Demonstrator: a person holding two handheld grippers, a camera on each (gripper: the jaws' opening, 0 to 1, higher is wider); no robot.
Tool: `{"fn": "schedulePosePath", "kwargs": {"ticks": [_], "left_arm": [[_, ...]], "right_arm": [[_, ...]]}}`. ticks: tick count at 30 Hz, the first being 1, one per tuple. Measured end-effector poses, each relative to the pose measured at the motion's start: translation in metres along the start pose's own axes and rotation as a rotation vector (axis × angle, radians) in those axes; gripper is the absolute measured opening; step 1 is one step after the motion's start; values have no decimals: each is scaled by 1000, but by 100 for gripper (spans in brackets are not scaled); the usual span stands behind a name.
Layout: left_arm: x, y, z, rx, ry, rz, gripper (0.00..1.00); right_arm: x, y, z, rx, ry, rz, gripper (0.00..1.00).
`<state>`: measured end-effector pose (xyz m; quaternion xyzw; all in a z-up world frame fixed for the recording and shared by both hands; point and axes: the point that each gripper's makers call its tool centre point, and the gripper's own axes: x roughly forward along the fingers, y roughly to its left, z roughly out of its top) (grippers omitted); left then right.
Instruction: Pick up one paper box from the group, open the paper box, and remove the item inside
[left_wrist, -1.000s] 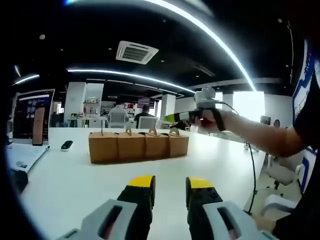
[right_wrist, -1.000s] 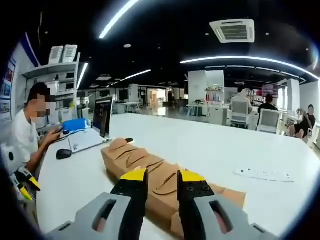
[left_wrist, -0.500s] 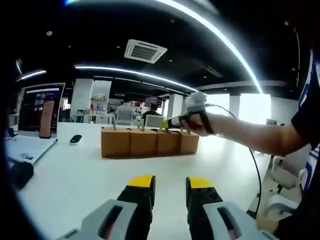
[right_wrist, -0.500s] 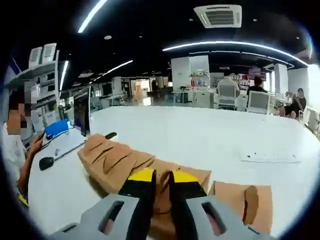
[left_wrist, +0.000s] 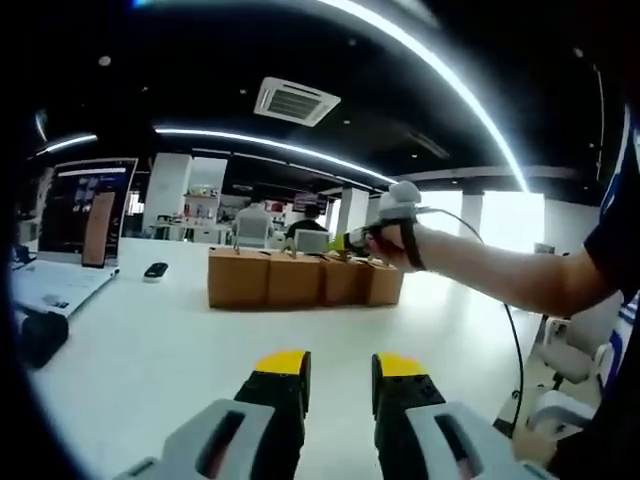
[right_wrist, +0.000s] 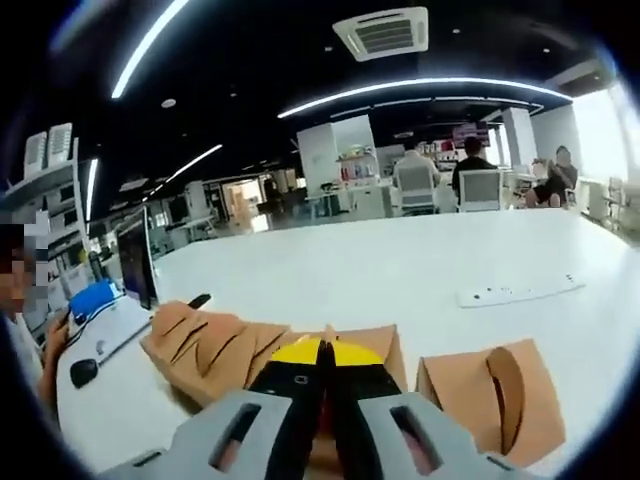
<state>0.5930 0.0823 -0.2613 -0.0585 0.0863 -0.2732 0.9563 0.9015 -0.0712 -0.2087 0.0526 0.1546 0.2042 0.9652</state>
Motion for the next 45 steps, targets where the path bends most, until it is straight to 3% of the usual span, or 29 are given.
{"fn": "schedulePosePath", "kwargs": {"ticks": [11, 22, 26, 28, 31, 35, 45], "left_arm": [[-3, 0, 2, 3, -4, -7, 27], [0, -6, 0, 2, -3, -37, 27], [2, 7, 4, -4, 2, -9, 27], [0, 13, 13, -5, -22, 11, 27], [-5, 11, 17, 2, -41, 10, 27], [-5, 10, 6, -7, -13, 8, 27], [-1, 4, 6, -4, 4, 2, 27]], "right_arm": [[-8, 7, 25, -20, -67, -18, 3], [-34, 16, 56, 1, -149, -12, 3], [-43, 16, 64, 9, -164, -11, 3], [-45, 16, 67, 11, -170, -7, 3], [-53, 19, 72, 11, -189, 11, 3], [-65, 25, 74, -9, -195, 33, 2], [-106, 41, 88, -87, -231, 137, 2]]}}
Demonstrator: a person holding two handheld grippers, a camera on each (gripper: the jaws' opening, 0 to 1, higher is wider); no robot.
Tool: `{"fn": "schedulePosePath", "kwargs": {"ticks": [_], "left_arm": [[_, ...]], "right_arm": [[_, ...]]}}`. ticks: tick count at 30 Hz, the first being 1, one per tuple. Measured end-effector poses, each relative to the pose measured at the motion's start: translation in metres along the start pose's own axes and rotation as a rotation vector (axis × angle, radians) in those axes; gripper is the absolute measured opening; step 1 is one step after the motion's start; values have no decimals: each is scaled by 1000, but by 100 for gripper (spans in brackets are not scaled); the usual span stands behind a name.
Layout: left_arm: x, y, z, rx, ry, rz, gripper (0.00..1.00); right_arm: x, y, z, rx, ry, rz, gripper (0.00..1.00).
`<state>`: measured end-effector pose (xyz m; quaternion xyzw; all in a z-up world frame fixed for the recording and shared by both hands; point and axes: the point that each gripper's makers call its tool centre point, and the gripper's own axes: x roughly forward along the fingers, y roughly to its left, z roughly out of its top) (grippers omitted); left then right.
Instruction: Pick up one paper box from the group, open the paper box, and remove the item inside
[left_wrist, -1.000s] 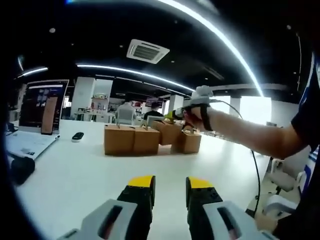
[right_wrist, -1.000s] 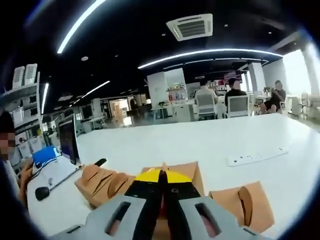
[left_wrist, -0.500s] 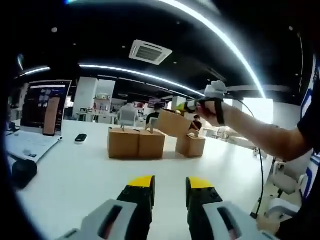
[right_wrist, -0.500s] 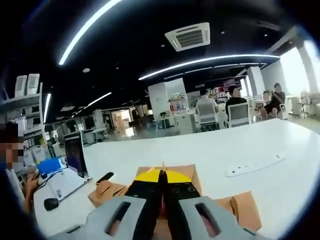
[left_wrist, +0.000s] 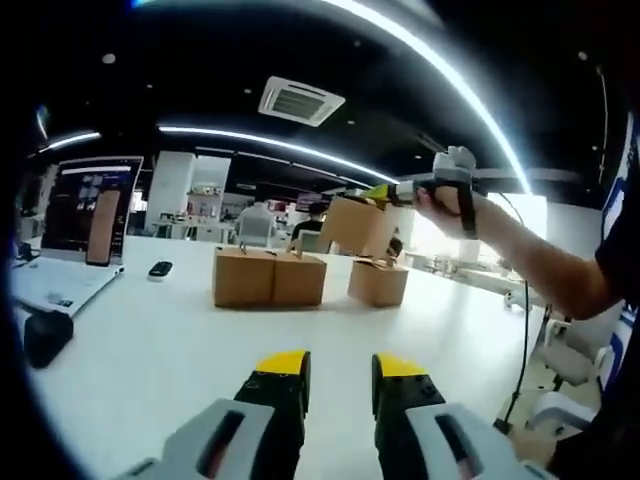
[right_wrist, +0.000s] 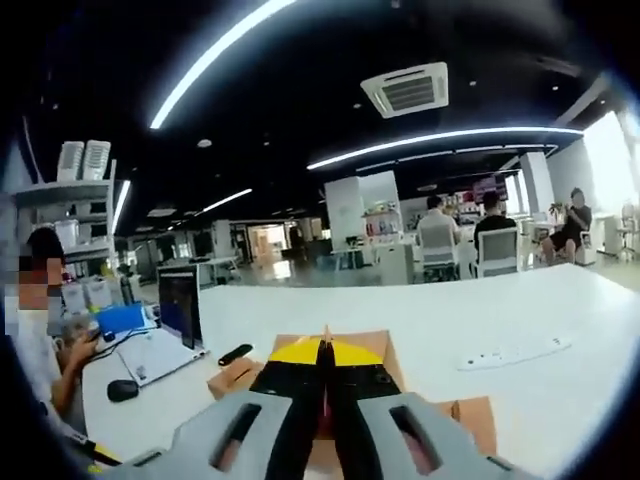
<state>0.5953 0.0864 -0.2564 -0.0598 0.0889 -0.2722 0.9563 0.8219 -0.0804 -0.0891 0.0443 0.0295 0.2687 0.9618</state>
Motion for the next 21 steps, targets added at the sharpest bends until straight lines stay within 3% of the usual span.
{"fn": "schedulePosePath", "kwargs": {"ticks": [4, 7, 11, 14, 18, 21], "left_arm": [[-2, -1, 12, 47, -14, 0, 27], [0, 2, 15, 59, -8, 12, 27], [3, -7, 16, 59, -3, -9, 27], [3, -12, 15, 68, 0, -16, 27], [6, -14, 14, 75, 27, -20, 27], [9, -14, 21, 104, 30, -16, 27]], "right_arm": [[-13, 10, 4, -10, -3, 65, 2], [-22, 19, -1, -68, 20, 114, 2], [-33, 38, -9, -110, 37, 266, 2], [-35, 35, -14, -104, 38, 279, 2], [-42, 44, -20, -91, 38, 375, 2], [-47, 49, -25, -92, 32, 432, 2]]}}
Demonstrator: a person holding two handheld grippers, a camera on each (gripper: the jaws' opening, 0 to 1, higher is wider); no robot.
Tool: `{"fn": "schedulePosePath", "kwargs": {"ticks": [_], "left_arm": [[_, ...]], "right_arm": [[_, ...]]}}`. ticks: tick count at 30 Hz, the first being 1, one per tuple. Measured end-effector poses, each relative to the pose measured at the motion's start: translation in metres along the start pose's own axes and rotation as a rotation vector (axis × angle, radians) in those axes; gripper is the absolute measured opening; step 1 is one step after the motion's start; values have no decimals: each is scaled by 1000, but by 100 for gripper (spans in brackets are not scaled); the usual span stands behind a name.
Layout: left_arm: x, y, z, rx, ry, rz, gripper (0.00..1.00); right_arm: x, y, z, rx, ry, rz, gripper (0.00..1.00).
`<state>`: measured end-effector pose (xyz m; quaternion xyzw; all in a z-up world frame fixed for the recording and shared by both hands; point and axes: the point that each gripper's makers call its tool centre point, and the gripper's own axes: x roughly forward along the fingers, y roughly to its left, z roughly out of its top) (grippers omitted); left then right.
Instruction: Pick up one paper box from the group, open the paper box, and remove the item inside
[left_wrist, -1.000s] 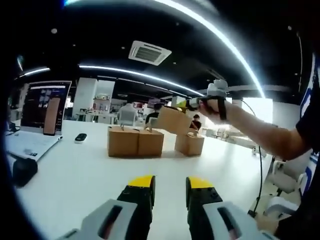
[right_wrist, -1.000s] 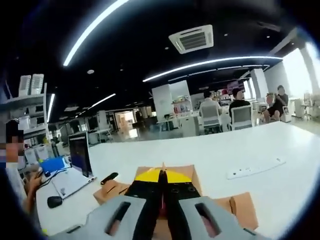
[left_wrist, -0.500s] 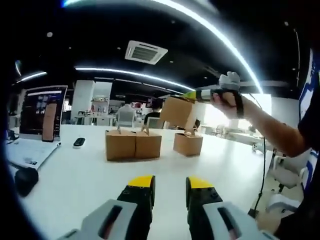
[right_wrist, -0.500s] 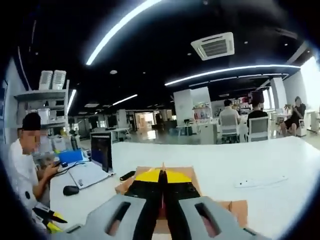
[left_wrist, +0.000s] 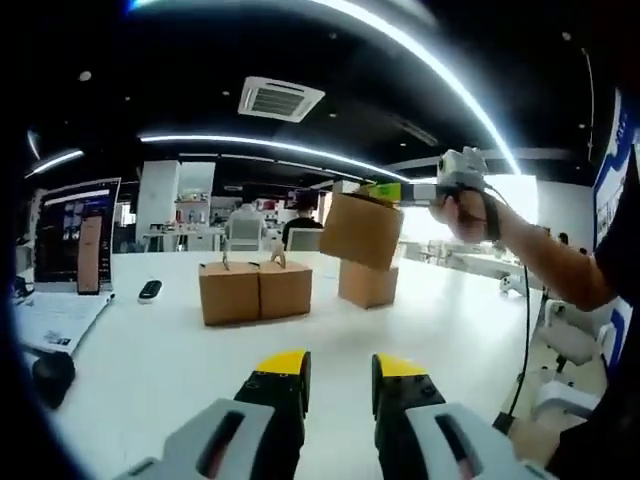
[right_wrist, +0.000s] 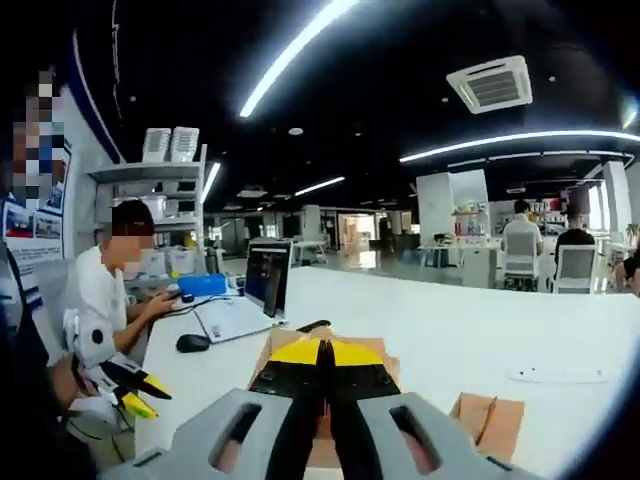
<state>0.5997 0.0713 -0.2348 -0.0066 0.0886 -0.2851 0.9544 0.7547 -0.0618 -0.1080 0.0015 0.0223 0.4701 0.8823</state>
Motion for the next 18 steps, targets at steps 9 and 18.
{"fn": "schedulePosePath", "kwargs": {"ticks": [9, 18], "left_arm": [[14, -3, 9, 7, -10, -25, 27], [43, -14, 11, 28, 21, -95, 27]], "right_arm": [[-15, 20, -36, -35, 0, 173, 2], [-35, 32, -44, -157, -4, 357, 2]]}}
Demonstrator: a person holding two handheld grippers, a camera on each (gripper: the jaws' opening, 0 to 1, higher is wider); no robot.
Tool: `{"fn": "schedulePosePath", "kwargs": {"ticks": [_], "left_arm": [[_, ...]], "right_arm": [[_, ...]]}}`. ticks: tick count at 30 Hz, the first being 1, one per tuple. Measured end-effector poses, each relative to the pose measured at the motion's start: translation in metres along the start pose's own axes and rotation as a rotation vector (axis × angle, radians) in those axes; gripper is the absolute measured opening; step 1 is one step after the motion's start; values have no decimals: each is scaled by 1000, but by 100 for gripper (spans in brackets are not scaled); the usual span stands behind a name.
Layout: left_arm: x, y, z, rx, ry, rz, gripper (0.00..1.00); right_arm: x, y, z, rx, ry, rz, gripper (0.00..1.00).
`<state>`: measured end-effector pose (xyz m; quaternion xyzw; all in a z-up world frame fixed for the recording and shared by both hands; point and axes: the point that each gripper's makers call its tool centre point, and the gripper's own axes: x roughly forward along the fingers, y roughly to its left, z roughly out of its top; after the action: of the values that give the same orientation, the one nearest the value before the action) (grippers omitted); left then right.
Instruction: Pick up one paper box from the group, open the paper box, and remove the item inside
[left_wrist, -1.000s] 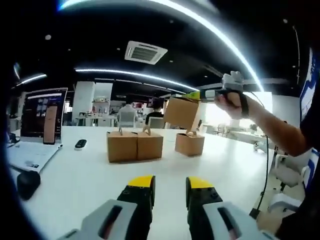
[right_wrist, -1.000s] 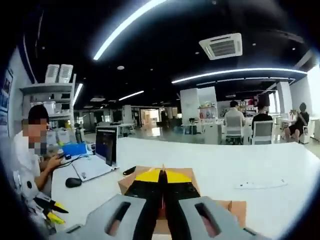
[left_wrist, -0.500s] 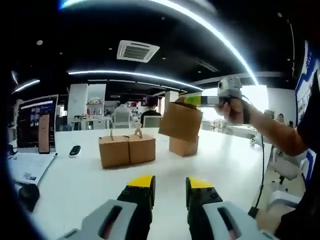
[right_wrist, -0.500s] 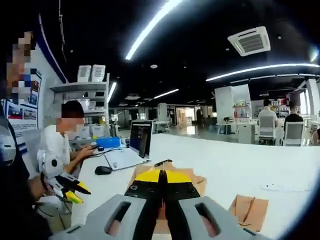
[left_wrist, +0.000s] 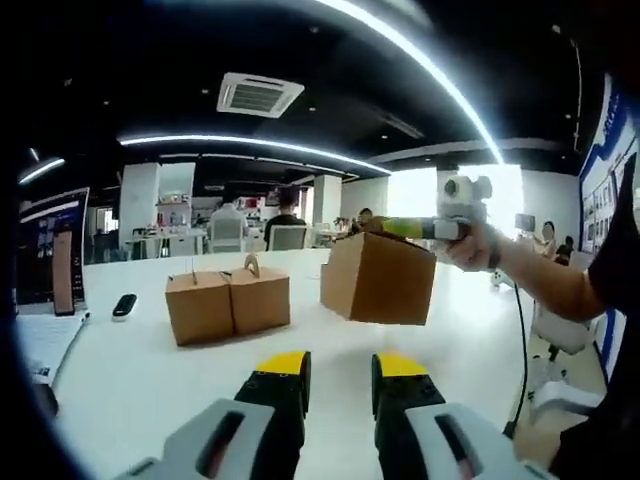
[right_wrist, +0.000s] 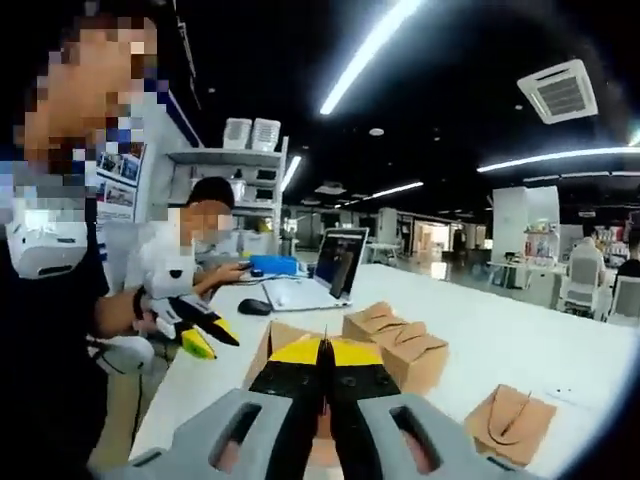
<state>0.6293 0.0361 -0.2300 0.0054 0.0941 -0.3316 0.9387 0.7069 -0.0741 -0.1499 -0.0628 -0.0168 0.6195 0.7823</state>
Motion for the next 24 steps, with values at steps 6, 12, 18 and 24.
{"fn": "schedulePosePath", "kwargs": {"ticks": [6, 12, 18, 24], "left_arm": [[10, -2, 7, -5, 23, -22, 27], [16, -8, 0, -29, 30, -23, 27], [19, -15, -14, -43, 67, -47, 27], [21, -14, -2, -121, 9, -42, 26]], "right_arm": [[-3, 10, -14, 2, 39, 170, 3], [-2, 22, -34, -23, 48, 297, 3], [7, 26, -48, -11, 60, 343, 3], [10, 25, -46, -20, 35, 360, 3]]}}
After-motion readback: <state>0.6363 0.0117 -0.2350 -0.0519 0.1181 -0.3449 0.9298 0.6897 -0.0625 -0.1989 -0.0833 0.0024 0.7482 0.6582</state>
